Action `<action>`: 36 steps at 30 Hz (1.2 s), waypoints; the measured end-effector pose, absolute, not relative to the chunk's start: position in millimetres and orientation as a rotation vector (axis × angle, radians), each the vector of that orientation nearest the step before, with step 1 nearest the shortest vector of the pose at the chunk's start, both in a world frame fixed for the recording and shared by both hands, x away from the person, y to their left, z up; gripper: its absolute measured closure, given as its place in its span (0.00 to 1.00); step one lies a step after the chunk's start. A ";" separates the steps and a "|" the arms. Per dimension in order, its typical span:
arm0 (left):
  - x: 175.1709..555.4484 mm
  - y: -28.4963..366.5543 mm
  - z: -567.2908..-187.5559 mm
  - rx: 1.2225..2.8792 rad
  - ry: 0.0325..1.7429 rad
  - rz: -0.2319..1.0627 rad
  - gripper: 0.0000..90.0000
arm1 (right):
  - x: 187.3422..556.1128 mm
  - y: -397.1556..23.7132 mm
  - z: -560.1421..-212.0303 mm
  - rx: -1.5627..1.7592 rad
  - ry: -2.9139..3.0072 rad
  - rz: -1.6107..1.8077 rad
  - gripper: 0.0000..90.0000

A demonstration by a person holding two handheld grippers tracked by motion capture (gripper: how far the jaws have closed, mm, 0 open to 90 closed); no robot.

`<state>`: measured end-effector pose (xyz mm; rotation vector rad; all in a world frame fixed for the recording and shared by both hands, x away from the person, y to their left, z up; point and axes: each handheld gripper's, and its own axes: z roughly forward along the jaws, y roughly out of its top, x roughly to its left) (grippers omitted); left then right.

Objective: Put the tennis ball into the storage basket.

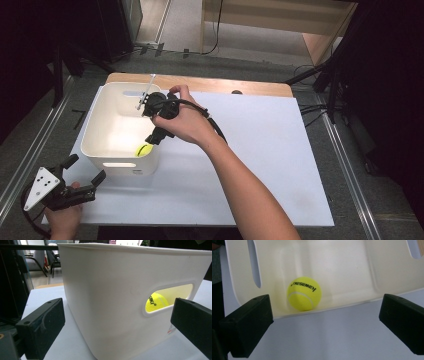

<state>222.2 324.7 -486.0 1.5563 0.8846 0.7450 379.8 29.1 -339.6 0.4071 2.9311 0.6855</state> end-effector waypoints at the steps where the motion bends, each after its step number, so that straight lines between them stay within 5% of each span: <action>1: 222.2 324.7 -486.1 1.556 0.885 0.745 0.00 | 380.3 27.0 -340.0 0.399 2.926 0.687 0.00; 36: 221.7 325.5 -486.0 1.559 0.885 0.745 0.00 | 361.1 -47.6 -361.1 0.555 2.838 0.820 0.00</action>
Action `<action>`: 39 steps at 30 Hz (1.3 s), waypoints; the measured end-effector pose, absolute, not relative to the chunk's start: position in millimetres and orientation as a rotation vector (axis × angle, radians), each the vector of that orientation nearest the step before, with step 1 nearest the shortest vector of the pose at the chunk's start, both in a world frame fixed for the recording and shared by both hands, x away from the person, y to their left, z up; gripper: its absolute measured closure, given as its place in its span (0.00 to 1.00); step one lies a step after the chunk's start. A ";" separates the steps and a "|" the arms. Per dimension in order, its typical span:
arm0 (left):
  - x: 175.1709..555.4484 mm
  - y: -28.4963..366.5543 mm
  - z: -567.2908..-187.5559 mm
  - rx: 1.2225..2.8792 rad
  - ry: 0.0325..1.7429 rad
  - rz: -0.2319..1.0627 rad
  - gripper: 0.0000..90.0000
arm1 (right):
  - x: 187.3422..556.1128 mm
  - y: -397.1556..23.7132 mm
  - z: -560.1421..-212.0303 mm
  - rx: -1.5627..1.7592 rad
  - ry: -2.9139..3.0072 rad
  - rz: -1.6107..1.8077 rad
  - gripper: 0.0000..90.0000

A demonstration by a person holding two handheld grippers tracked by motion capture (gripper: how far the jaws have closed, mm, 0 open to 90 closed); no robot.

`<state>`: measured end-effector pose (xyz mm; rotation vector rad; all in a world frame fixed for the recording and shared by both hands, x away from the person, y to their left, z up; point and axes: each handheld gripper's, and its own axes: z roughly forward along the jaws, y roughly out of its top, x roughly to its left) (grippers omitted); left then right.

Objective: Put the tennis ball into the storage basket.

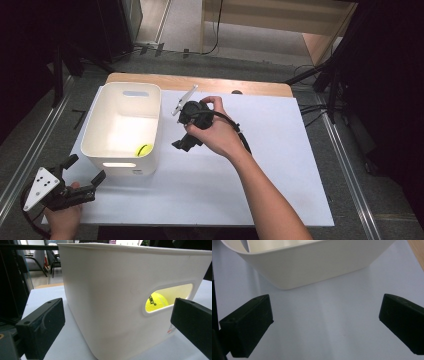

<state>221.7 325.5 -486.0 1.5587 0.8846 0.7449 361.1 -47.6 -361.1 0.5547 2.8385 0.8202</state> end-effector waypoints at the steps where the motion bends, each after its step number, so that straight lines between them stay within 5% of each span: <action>1: 221.8 325.4 -486.1 1.559 0.883 0.745 0.00 | 359.6 -49.5 -362.3 0.568 2.834 0.820 0.00; 39: 221.6 324.7 -486.2 1.561 0.884 0.746 0.00 | 340.5 -131.2 -396.6 0.754 2.682 0.968 0.00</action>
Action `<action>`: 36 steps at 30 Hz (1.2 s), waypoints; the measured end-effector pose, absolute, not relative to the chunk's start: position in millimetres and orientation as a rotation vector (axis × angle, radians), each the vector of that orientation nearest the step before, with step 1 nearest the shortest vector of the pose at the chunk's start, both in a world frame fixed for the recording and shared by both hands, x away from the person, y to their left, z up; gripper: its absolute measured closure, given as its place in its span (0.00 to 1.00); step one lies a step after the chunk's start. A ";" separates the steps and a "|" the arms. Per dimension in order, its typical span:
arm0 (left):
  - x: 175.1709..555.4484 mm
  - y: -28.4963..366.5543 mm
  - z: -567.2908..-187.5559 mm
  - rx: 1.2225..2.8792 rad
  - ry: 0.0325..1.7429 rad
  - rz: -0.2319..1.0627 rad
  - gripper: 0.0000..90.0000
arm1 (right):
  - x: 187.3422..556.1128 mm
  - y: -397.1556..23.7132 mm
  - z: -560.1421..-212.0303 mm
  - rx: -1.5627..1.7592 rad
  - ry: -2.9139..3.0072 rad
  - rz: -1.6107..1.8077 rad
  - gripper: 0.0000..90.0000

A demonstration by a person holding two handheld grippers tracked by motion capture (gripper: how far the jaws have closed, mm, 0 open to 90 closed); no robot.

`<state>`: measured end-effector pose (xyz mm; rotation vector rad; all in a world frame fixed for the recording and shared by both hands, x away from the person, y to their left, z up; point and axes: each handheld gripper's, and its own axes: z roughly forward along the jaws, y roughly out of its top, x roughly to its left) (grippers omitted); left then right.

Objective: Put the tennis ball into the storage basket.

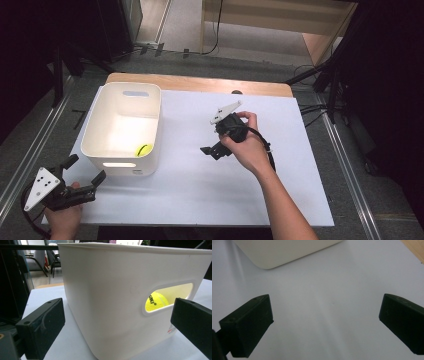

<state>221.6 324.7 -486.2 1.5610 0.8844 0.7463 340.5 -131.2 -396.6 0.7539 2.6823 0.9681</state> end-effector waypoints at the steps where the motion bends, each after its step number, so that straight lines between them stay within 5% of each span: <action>1: 221.6 324.6 -486.2 1.561 0.884 0.747 0.00 | 339.9 -133.4 -397.2 0.761 2.679 0.975 0.00; 36: 221.4 324.1 -486.2 1.573 0.881 0.753 0.00 | 310.1 -209.9 -430.3 0.959 2.483 1.157 0.00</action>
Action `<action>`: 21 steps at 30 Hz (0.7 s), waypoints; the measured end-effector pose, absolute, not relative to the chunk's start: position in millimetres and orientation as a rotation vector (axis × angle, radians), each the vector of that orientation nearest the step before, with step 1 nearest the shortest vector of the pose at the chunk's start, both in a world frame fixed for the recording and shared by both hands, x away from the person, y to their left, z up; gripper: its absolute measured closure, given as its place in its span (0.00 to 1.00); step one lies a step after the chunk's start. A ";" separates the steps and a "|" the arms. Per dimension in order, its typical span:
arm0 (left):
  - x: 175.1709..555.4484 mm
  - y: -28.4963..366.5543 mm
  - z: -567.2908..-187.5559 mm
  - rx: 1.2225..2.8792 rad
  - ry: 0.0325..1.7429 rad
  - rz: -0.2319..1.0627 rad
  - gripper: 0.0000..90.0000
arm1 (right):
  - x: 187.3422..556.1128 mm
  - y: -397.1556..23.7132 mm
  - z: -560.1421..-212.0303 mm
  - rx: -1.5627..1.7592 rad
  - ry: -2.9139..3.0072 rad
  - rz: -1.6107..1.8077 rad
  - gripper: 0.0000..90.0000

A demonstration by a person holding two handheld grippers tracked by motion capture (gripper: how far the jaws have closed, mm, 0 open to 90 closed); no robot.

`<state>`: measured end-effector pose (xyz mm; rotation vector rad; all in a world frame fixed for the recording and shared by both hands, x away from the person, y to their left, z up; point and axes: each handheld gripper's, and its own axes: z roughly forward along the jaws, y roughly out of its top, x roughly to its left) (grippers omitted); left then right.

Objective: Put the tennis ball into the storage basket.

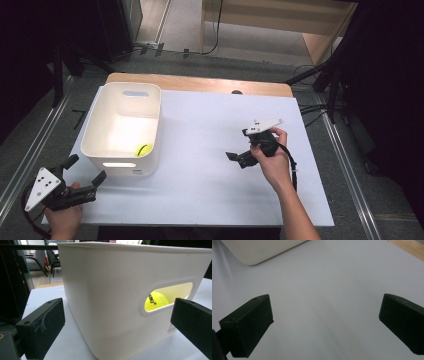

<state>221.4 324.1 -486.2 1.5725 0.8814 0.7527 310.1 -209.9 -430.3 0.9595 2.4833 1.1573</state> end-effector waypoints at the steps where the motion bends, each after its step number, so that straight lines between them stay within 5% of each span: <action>1: 221.4 324.1 -486.2 1.571 0.880 0.753 0.00 | 308.8 -211.9 -430.9 0.970 2.483 1.157 0.00; 21: 221.2 323.7 -486.2 1.573 0.884 0.754 0.00 | 288.6 -248.1 -448.0 1.028 2.371 1.224 0.00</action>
